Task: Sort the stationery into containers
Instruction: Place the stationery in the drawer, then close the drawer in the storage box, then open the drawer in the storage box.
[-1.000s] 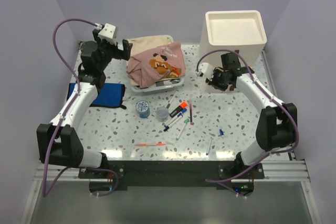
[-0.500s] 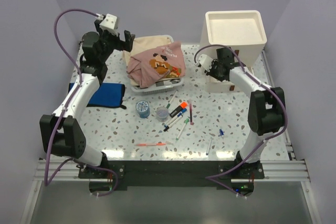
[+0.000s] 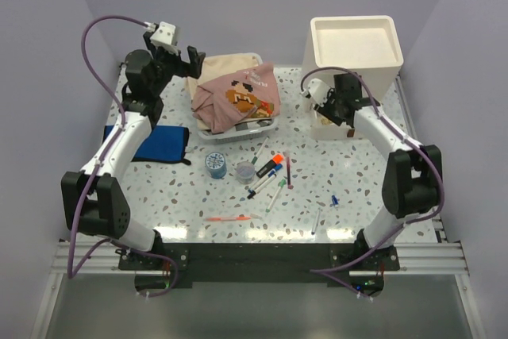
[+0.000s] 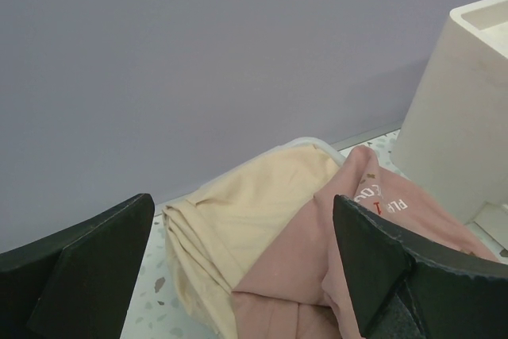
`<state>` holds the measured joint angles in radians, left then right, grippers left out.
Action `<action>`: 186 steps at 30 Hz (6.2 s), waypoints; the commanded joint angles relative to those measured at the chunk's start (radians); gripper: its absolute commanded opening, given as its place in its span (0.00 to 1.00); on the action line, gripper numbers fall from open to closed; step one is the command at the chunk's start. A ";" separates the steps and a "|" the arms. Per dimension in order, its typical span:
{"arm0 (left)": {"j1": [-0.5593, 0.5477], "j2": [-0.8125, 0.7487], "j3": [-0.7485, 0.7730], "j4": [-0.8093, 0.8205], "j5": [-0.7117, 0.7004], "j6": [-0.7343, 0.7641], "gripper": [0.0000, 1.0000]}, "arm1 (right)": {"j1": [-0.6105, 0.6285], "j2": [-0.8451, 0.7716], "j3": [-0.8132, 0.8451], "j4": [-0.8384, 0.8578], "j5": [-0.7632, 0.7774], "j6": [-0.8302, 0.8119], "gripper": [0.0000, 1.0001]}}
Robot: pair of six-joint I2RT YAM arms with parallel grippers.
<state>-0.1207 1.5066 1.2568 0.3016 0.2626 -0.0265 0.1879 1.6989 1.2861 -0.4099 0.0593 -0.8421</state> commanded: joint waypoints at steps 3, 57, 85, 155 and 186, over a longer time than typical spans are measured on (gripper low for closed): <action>-0.016 -0.060 -0.068 0.097 0.021 -0.036 1.00 | -0.071 -0.191 -0.148 -0.095 -0.018 -0.012 0.12; -0.086 0.018 -0.089 0.008 -0.049 0.085 1.00 | -0.174 0.140 -0.312 0.873 -0.145 -0.135 0.00; -0.100 0.021 -0.099 0.042 -0.036 0.039 1.00 | -0.185 -0.192 -0.162 0.268 -0.110 0.832 0.59; -0.185 0.210 0.121 0.016 -0.069 0.046 1.00 | -0.251 0.064 -0.246 0.964 0.028 0.896 0.46; -0.217 0.237 0.082 0.076 -0.088 0.051 1.00 | -0.206 0.065 -0.260 1.005 0.106 1.055 0.00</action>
<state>-0.3347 1.7428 1.3430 0.3088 0.1822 0.0341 -0.0181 1.7844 0.9779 0.5591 0.1654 0.1822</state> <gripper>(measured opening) 0.997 0.015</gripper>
